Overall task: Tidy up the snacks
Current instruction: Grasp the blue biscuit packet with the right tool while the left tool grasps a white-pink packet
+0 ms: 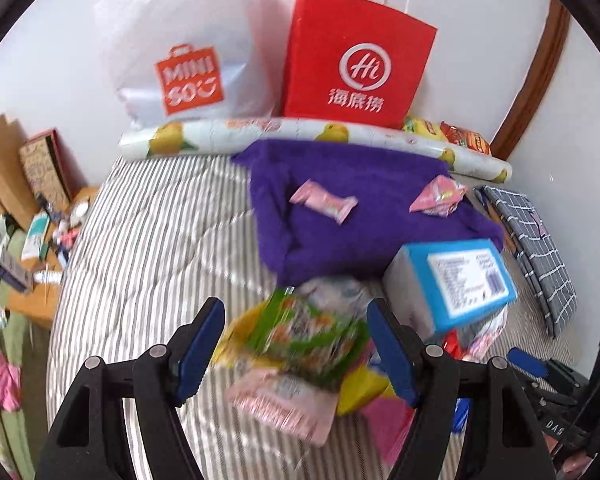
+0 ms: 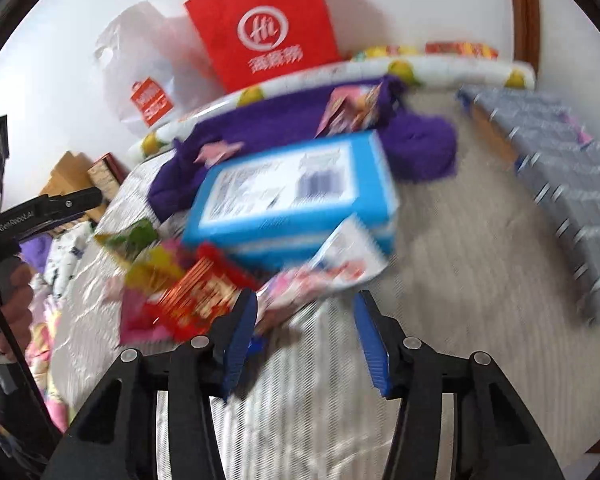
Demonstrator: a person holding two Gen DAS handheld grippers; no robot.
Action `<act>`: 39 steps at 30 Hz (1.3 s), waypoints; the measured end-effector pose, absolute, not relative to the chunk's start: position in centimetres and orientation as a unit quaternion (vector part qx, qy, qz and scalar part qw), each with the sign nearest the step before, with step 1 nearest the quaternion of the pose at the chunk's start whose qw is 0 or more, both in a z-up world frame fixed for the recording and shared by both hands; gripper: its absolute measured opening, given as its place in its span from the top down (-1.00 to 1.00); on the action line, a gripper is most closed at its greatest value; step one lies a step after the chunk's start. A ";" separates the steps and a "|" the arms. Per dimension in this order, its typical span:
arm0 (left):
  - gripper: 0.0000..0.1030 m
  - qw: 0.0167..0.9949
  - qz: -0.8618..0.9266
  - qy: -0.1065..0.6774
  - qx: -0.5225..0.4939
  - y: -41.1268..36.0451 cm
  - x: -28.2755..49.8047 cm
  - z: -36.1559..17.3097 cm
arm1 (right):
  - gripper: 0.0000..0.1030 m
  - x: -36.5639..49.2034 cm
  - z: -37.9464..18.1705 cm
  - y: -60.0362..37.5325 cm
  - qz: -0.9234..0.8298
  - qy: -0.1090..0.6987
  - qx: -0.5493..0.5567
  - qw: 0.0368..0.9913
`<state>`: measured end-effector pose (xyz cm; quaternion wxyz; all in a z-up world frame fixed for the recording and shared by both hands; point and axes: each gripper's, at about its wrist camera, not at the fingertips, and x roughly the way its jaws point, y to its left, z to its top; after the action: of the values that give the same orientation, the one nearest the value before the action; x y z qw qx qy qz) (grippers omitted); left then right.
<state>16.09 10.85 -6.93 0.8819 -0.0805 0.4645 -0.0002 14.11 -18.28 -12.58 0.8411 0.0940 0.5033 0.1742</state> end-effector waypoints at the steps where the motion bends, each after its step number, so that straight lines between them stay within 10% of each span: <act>1: -0.40 0.879 0.001 0.468 -0.088 11.3 15.6 -7.3 | 0.01 13.7 -12.9 -17.8 0.180 0.506 0.095 0.838; 10: -0.40 0.872 0.010 0.476 -0.115 14.3 12.2 -9.4 | 0.01 12.4 -15.6 -13.6 0.195 0.507 0.067 0.837; 12: -0.40 0.871 0.012 0.476 -0.120 14.6 11.7 -9.7 | 0.34 12.4 -15.6 -12.7 0.205 0.501 0.049 0.839; 20: -0.40 0.866 0.002 0.477 -0.148 14.8 11.1 -10.8 | 0.58 10.9 -13.6 -15.2 0.196 0.487 0.045 0.850; 39: -0.41 0.853 0.017 0.517 -0.071 10.2 12.2 -15.0 | 0.31 11.7 -16.0 -18.6 0.159 0.486 0.040 0.858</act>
<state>12.21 10.21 -15.00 0.8531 -0.0706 0.5166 0.0167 11.66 -18.58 -16.00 0.8584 0.0400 0.4862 0.1587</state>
